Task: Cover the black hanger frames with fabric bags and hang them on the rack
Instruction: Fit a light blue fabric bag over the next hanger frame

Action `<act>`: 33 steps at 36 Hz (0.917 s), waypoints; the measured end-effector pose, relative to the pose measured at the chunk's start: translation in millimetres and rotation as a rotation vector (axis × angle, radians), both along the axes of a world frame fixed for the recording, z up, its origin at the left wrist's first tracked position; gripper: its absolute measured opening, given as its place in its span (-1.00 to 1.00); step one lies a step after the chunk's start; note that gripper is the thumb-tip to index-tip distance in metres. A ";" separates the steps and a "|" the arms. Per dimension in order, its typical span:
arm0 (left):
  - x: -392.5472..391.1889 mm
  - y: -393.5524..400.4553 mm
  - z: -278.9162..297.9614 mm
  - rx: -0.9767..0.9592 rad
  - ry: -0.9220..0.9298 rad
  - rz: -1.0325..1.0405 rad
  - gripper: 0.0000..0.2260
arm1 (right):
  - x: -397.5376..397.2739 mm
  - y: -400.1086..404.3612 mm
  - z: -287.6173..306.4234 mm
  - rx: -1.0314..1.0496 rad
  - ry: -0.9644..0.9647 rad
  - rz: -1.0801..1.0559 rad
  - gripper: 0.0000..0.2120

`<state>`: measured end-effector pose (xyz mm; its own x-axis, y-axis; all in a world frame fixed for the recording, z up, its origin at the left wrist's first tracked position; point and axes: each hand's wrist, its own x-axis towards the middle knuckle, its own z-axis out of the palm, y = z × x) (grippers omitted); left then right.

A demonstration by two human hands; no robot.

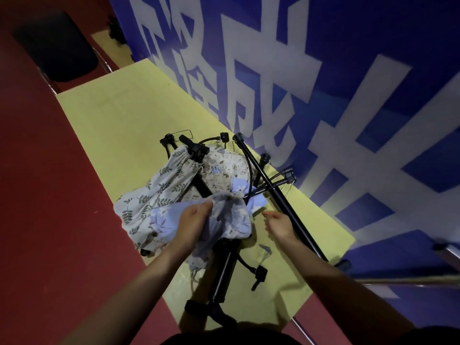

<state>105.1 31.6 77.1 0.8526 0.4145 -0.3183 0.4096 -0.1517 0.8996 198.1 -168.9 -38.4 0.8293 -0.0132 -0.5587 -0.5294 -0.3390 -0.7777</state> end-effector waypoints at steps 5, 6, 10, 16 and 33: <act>-4.9 -1.7 10.0 -0.066 -0.139 0.080 -0.62 | -18.3 22.9 80.3 0.255 -0.330 0.015 -0.77; -6.3 -1.4 12.9 -0.082 -0.175 0.097 -0.61 | -25.0 27.8 95.2 0.323 -0.376 0.064 -0.77; -13.3 1.6 20.9 -0.096 -0.241 0.126 -0.64 | -51.6 56.6 119.4 0.385 -0.436 0.297 -0.82; -32.3 8.6 25.6 -0.090 -0.259 0.093 -0.63 | -68.6 84.0 95.9 0.223 -0.435 0.488 -0.70; -80.3 21.3 15.3 -0.270 -0.293 0.193 -0.54 | -84.6 85.5 75.1 0.024 -0.299 0.624 -0.83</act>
<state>24.8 52.9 92.5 0.8381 0.5101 -0.1932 0.1290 0.1587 0.9789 113.6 -83.4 36.7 0.7961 0.5258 -0.2995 -0.0028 -0.4916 -0.8708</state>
